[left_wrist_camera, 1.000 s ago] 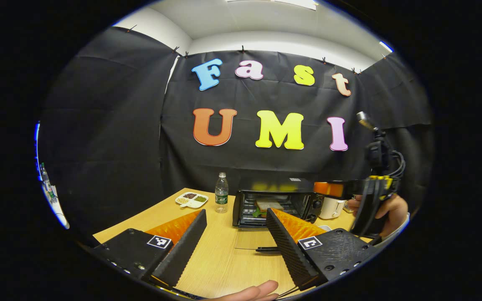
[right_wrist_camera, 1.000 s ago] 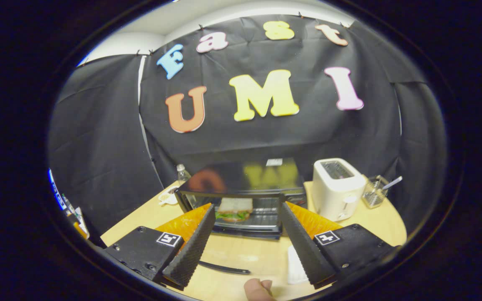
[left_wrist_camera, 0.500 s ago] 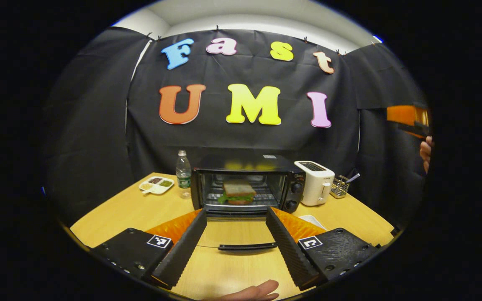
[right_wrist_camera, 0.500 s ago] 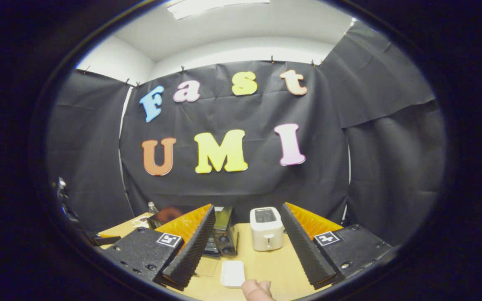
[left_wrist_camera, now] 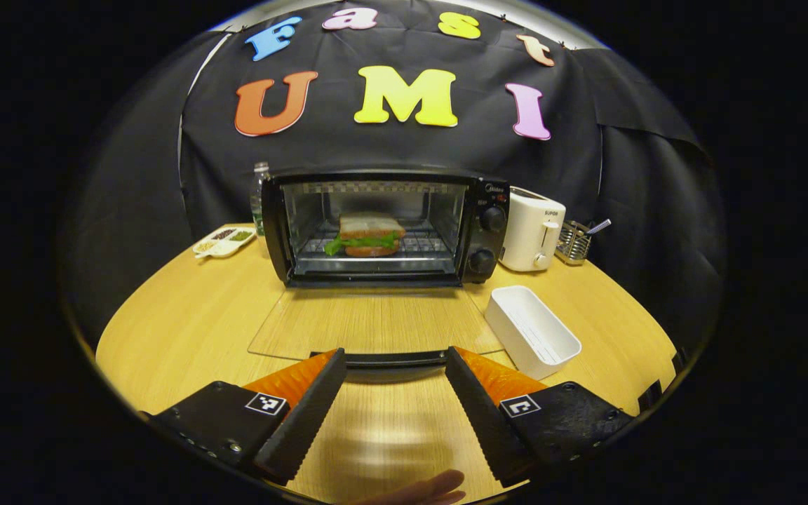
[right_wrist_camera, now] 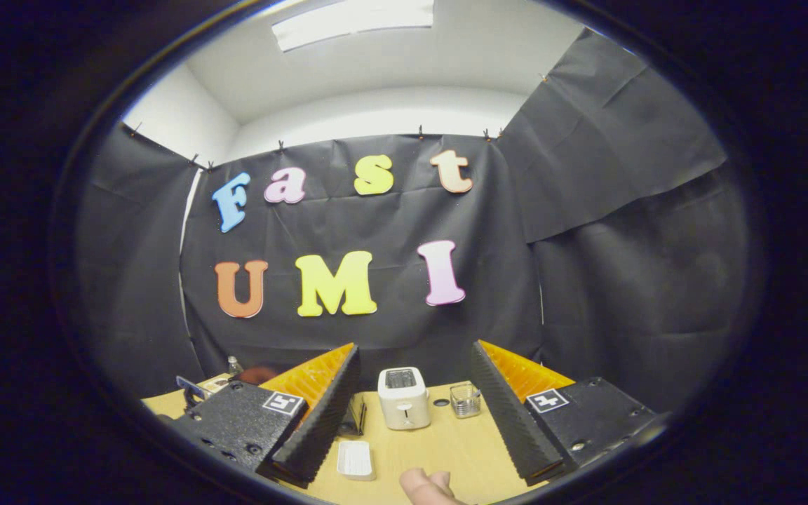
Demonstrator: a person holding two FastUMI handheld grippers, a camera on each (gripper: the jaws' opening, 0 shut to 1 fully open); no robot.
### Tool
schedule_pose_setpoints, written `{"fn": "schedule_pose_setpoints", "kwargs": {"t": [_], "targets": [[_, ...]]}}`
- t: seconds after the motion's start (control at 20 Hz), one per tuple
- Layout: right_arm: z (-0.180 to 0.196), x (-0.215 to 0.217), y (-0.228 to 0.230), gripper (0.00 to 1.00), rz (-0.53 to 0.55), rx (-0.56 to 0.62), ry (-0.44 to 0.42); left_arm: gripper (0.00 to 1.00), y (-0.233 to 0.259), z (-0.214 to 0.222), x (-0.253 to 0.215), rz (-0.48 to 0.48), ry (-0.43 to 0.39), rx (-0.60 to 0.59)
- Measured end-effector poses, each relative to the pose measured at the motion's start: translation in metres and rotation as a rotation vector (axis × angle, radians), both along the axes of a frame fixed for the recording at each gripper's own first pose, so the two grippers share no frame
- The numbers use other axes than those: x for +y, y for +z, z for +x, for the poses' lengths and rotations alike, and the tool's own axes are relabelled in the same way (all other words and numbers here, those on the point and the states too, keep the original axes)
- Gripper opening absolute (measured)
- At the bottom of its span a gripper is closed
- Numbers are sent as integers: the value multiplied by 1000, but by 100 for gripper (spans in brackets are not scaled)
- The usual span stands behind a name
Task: Open the electric oven with the left hand, put the food in, and close the electric oven.
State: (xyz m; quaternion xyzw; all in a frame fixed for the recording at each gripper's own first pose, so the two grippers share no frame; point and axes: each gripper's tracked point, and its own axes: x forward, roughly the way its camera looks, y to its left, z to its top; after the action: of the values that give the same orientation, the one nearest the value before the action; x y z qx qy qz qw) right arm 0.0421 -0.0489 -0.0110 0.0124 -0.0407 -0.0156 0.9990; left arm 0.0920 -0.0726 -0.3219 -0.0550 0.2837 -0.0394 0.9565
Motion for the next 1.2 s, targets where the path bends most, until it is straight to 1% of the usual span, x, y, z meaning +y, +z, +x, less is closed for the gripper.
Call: {"fn": "schedule_pose_setpoints", "kwargs": {"t": [0.05,0.1,0.15,0.2,0.35,0.4,0.45,0.5,0.55,0.75,0.8,0.85,0.9,0.95,1.2], "targets": [[-3,-1,2,100,-5,1,-1,94,-6,-2,-1,-3,1,21],[-4,-4,4,89,-11,-1,-8,95,-13,-3,-1,-8,5,42],[-6,-4,5,100,-13,-4,-4,95,-20,-5,-4,-21,-1,66],[-8,0,5,89,-16,-4,8,95,-25,-6,-8,-31,-11,81],[-14,6,8,90,-18,-14,37,95,-32,-2,-5,-19,-6,105],[-15,5,6,100,-16,-15,43,95,-35,0,-5,-16,-6,113],[-16,7,5,100,-16,-15,54,95,-37,0,-3,-6,-3,125],[-16,8,2,89,-15,-11,62,95,-41,1,-2,2,-4,139],[-16,9,0,100,-15,-8,68,95,-43,3,-1,13,2,145],[-14,15,-3,100,-24,9,89,95,-48,10,-1,26,-3,154],[-13,14,-4,90,-20,10,92,95,-47,12,-3,31,-9,148],[-14,12,-5,100,-20,14,89,95,-46,14,-4,34,-15,151],[-13,10,-5,100,-22,16,85,94,-48,12,-3,32,-15,163],[-13,9,-5,90,-23,17,81,95,-46,13,-3,31,-15,167],[-11,4,-7,89,-26,24,72,94,-38,16,-4,-11,4,164]]}}
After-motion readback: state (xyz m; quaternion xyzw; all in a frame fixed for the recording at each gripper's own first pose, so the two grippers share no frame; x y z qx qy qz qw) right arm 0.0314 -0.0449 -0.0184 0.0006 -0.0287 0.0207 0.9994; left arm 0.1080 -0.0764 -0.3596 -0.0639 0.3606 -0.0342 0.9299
